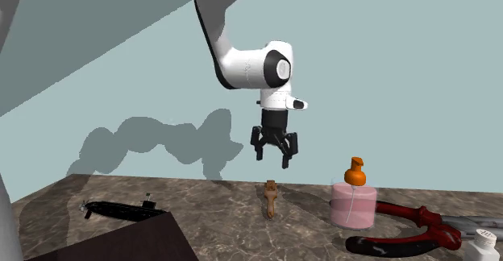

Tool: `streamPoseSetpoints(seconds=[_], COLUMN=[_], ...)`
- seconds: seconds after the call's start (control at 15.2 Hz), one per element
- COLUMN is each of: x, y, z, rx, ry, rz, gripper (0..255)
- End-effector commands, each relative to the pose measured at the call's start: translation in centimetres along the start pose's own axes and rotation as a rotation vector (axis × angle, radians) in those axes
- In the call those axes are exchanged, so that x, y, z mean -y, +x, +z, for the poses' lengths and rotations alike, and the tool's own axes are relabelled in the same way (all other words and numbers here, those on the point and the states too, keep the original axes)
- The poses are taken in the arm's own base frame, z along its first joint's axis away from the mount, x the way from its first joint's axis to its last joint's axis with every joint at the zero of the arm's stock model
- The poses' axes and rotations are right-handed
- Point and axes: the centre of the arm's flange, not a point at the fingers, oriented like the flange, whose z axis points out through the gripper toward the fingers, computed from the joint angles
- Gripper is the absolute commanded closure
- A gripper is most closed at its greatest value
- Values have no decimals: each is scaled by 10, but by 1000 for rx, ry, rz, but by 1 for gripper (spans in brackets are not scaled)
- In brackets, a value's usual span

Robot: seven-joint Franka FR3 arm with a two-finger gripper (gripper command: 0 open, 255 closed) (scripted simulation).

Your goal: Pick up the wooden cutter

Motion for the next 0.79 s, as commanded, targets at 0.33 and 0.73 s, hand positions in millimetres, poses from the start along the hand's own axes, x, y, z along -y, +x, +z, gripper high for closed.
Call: streamPoseSetpoints(seconds=[0.33, 0.73], x=[37, 66], y=[51, 85], z=[68, 117], rx=[10, 17], ry=[-14, -24], rz=[-63, -108], gripper=[0, 0])
